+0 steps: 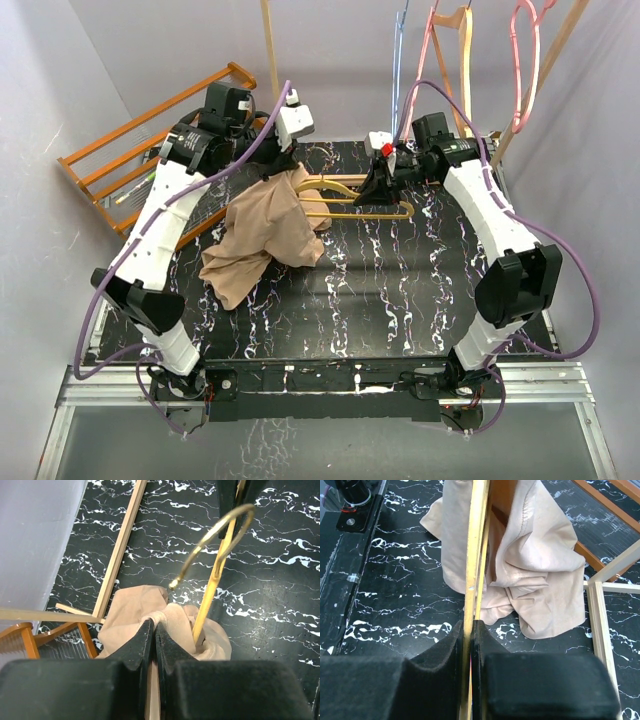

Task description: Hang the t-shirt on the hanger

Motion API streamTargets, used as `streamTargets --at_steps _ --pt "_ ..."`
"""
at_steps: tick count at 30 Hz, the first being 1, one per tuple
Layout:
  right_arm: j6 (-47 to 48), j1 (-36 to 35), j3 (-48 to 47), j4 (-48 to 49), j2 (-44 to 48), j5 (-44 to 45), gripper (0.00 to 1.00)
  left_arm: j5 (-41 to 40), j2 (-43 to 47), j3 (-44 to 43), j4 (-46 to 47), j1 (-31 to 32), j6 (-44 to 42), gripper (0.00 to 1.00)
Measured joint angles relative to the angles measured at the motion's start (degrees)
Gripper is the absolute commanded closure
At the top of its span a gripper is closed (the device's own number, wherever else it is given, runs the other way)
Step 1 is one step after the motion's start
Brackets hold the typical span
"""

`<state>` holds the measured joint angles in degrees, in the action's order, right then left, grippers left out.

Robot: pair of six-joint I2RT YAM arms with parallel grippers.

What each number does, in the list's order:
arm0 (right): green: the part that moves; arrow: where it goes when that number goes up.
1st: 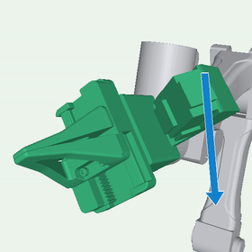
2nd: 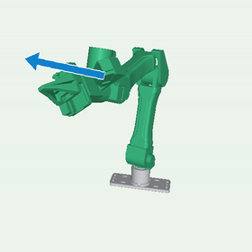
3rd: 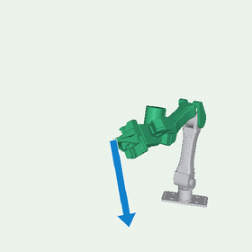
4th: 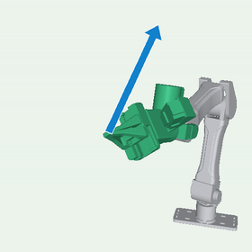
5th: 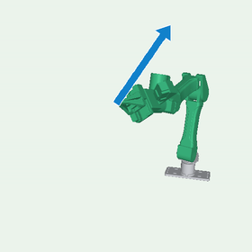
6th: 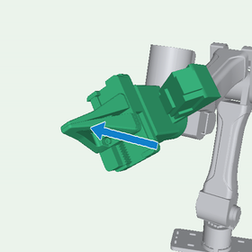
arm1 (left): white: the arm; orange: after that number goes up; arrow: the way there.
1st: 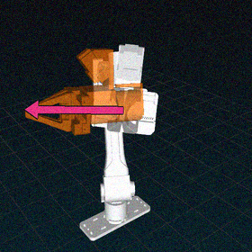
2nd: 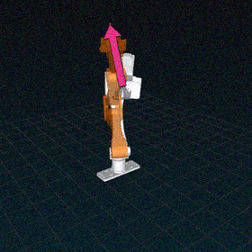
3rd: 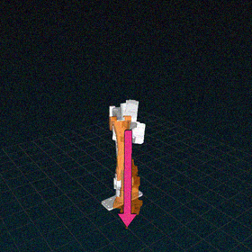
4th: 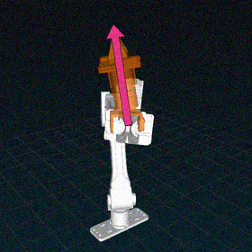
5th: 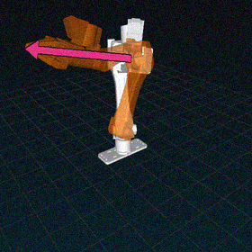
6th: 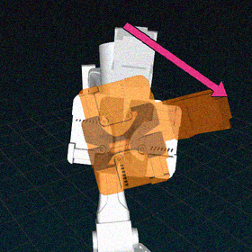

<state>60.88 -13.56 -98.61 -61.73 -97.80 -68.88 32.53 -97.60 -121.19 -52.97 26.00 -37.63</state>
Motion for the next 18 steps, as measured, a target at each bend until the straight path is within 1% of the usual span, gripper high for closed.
streamTargets --at_steps 1,2,3,5,7,11,16,18 --pt "-0.35 -0.11 0.57 0.50 0.28 -0.02 0.92 0.11 -0.35 0.00 -0.09 0.00 0.46 0.80" --pt "-0.63 -0.17 0.96 0.94 0.48 0.00 0.92 0.15 -0.61 0.07 -0.09 0.02 0.81 0.64" --pt "-1.03 -0.26 1.49 1.49 0.66 0.02 0.92 0.46 -0.87 0.28 0.42 0.11 1.20 0.55" --pt "-2.34 -0.68 2.49 2.75 0.83 0.07 0.92 0.98 -0.87 1.44 2.08 0.52 2.10 0.30" --pt "-3.96 -1.07 3.89 4.63 1.16 0.26 0.92 0.98 -0.35 3.26 3.85 0.90 3.32 0.21" --pt "-6.80 -1.51 6.47 8.22 1.88 0.90 0.92 -1.07 0.55 4.57 6.58 1.20 6.27 0.20" --pt "-10.14 -1.49 8.44 12.92 2.08 1.36 0.92 -6.45 4.57 4.94 7.82 1.20 9.64 0.27" --pt "-12.11 -1.44 9.81 15.61 2.21 1.70 0.92 -8.44 8.81 8.50 9.14 1.18 11.43 0.28"
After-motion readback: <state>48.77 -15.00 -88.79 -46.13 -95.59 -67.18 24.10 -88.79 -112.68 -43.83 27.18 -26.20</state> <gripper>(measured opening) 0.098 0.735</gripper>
